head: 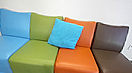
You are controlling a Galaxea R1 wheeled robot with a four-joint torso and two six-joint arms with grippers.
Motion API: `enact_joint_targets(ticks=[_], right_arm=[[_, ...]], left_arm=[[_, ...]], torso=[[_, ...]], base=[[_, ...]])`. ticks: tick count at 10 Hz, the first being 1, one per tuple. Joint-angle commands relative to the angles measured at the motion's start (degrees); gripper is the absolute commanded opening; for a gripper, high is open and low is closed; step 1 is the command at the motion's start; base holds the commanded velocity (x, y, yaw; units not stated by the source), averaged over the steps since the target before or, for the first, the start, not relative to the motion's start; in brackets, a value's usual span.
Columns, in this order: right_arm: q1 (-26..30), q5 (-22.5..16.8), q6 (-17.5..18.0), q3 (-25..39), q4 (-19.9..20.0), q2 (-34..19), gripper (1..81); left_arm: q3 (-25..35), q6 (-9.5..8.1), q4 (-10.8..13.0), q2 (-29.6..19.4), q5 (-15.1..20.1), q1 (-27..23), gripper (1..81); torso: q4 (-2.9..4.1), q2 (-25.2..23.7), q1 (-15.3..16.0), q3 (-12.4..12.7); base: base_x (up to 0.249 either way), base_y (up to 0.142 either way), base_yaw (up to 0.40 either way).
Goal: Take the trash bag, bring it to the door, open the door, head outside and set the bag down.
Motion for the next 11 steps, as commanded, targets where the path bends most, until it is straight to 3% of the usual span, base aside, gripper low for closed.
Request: enact_joint_targets(ticks=[1,7,8,9,11], right_arm=[[3.2,-2.8,-0.1,0.2,0.6,-1.8,81.1],[1.5,-2.8,-0.1,-4.4,0.6,1.7,81.1],[0.8,-2.8,-0.1,-6.2,0.8,3.3,81.1],[0.1,-2.7,-0.1,-7.6,0.8,4.8,81.1],[-1.9,-2.7,-0.1,-10.7,0.5,8.3,81.1]], left_arm=[[3.3,0.21,-1.4,-3.5,3.5,-6.2,1.0],[3.4,0.39,-1.0,-3.9,3.6,-5.8,1.0],[3.6,1.52,-0.7,-4.1,3.7,-5.0,1.0],[4.2,3.36,-0.7,-4.7,3.8,-3.8,1.0],[7.6,6.98,-0.7,-7.4,3.6,-0.6,1.0]], torso=[[0.0,5.7,-3.7,5.6],[0.0,17.6,-11.5,17.3],[0.0,19.4,-12.7,13.6],[0.0,21.3,-13.9,15.3],[0.0,24.2,-15.8,16.4]], base=[[0.0,0.0,0.0],[0.0,0.0,0.0],[0.0,0.0,0.0],[0.0,0.0,0.0],[0.0,0.0,0.0]])
